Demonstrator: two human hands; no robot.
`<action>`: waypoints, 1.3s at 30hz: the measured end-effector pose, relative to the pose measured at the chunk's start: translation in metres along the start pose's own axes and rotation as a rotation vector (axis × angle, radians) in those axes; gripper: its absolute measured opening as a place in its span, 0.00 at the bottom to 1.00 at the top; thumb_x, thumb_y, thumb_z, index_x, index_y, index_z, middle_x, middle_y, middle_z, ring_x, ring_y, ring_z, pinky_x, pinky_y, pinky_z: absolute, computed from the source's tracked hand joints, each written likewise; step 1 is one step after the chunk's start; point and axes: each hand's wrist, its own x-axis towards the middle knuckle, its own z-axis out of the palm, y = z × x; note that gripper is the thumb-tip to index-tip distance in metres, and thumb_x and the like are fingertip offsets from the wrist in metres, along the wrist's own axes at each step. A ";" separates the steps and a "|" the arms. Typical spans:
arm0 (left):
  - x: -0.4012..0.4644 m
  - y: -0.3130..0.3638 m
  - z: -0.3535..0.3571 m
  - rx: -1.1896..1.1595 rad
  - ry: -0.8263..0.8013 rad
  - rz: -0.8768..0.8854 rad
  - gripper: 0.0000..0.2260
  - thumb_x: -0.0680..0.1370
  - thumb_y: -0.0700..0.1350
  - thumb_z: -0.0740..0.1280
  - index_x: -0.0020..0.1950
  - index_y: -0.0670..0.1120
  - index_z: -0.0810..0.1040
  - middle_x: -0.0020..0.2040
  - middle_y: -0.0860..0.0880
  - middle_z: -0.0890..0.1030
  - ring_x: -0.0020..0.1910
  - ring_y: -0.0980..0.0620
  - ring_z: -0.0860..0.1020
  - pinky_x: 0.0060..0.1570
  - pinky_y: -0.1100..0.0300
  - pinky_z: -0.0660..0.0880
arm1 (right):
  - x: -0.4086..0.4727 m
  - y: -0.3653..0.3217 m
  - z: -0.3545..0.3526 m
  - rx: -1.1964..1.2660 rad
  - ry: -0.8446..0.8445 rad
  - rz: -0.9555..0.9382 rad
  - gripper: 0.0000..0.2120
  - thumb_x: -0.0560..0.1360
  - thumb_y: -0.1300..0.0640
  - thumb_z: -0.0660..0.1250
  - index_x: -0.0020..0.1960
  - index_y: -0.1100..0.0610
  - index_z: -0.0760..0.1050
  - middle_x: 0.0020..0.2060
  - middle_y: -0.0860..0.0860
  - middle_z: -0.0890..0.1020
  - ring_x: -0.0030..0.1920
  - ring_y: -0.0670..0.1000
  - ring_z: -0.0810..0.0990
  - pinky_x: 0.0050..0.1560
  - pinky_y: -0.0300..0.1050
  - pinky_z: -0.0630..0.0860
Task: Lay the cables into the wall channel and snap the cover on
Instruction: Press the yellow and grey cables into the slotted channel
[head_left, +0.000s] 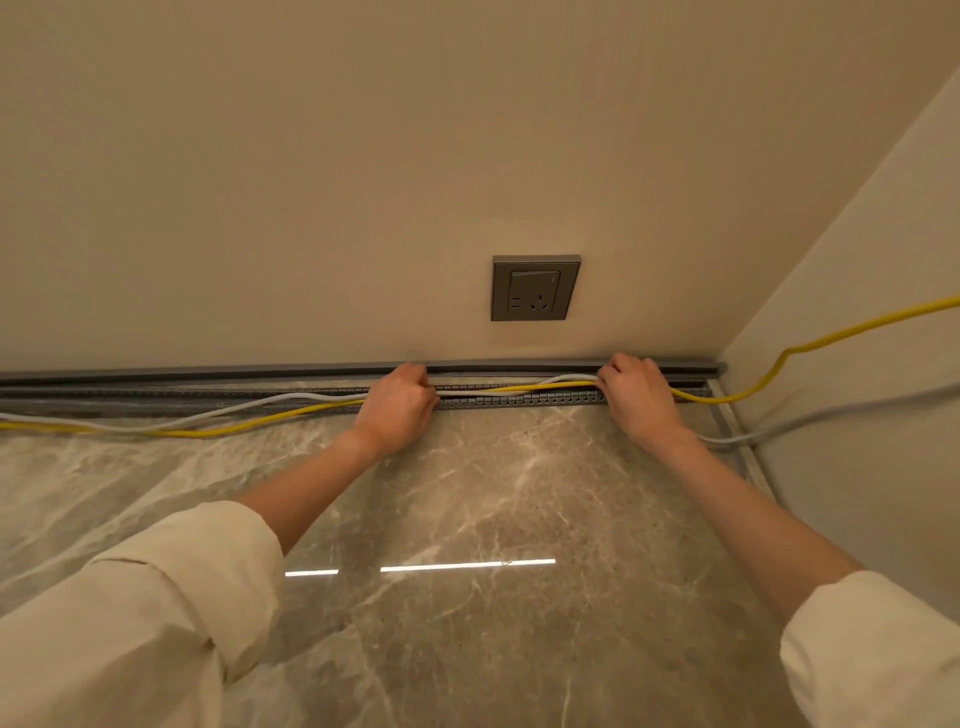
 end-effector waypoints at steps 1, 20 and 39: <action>-0.004 0.000 0.000 0.038 0.003 0.051 0.10 0.77 0.42 0.64 0.43 0.37 0.81 0.42 0.40 0.78 0.42 0.41 0.76 0.36 0.50 0.73 | 0.000 0.000 0.000 -0.034 0.005 -0.017 0.07 0.77 0.63 0.61 0.51 0.62 0.77 0.47 0.58 0.78 0.49 0.60 0.76 0.52 0.51 0.67; 0.000 0.024 0.001 0.156 -0.106 0.099 0.12 0.77 0.45 0.58 0.54 0.41 0.77 0.53 0.43 0.78 0.52 0.42 0.74 0.48 0.49 0.72 | 0.000 0.005 -0.007 -0.094 -0.084 -0.278 0.19 0.74 0.70 0.61 0.64 0.64 0.72 0.52 0.60 0.76 0.55 0.60 0.72 0.50 0.52 0.70; 0.069 0.119 0.040 0.089 -0.177 0.398 0.22 0.77 0.40 0.60 0.71 0.40 0.62 0.69 0.42 0.68 0.67 0.42 0.67 0.65 0.49 0.69 | -0.099 0.017 0.032 0.489 0.438 0.416 0.11 0.71 0.68 0.64 0.54 0.62 0.75 0.48 0.59 0.76 0.43 0.53 0.75 0.44 0.36 0.67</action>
